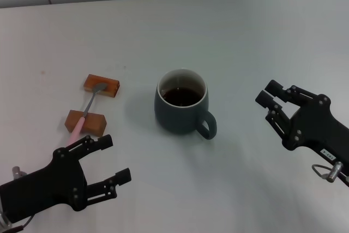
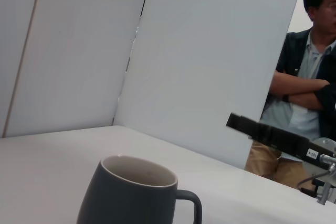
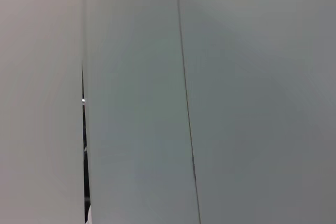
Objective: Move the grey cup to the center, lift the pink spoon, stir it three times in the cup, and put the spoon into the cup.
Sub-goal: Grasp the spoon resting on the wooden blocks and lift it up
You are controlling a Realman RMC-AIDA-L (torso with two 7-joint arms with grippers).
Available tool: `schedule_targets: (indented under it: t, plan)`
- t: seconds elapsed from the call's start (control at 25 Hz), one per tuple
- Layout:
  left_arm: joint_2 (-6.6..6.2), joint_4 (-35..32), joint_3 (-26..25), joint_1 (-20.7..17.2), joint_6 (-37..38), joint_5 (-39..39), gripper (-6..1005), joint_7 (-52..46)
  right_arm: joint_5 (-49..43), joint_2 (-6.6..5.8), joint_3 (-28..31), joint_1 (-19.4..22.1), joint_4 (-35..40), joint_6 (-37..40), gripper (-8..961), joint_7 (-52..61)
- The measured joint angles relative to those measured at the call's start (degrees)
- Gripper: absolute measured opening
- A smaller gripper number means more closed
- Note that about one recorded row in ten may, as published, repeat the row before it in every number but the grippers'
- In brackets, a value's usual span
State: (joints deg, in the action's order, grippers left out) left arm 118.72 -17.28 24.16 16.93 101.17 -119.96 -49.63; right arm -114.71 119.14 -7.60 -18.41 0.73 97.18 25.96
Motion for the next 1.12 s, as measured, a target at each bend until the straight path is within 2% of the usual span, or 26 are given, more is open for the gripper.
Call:
schedule_targets:
  t: [0.12,0.24,0.32,0.44,0.48,0.52,0.56,0.64,1.12]
  plan:
    - [0.01,0.09,-0.06,-0.04,0.00,0.79,863,0.00,-0.57,-0.03,-0.78,0.11,0.99,-0.67,102,1.22]
    - [0.01,0.40,-0.08,-0.17,0.30,1.59,863,0.00,-0.75,-0.02,-3.56,-0.27,2.28,-0.89,300,1.26]
    - [-0.10,2.74,-0.28,-1.32,3.01,6.53,862,0.16,-0.76,0.02,-4.42,-0.60,2.58,-1.32,390,1.28]
    - [-0.13,3.37,-0.59,-1.73,3.64,7.75,862,0.17,-0.78,0.10,-5.29,-1.31,2.70,-3.21,524,1.83]
    - [-0.17,4.53,-1.28,-2.25,4.32,9.54,862,0.14,-0.78,0.10,-5.30,-1.33,2.72,-3.54,569,2.02]
    - [-0.27,8.53,-4.59,-3.61,5.01,12.14,862,-0.15,-0.78,0.12,-5.32,-1.35,2.73,-3.91,615,2.21]
    - [-0.27,8.53,-4.59,-3.61,5.01,12.14,863,-0.15,-0.78,0.12,-5.32,-1.35,2.73,-3.91,660,2.21]
    - [-0.23,11.41,-7.97,-5.05,4.80,13.04,863,-0.56,-1.04,0.18,-5.89,-1.68,2.47,-5.53,751,2.60]
    - [-0.22,16.05,-10.58,-8.38,2.69,13.19,862,-6.77,-2.25,0.07,-6.67,-2.03,3.05,-7.25,840,3.99]
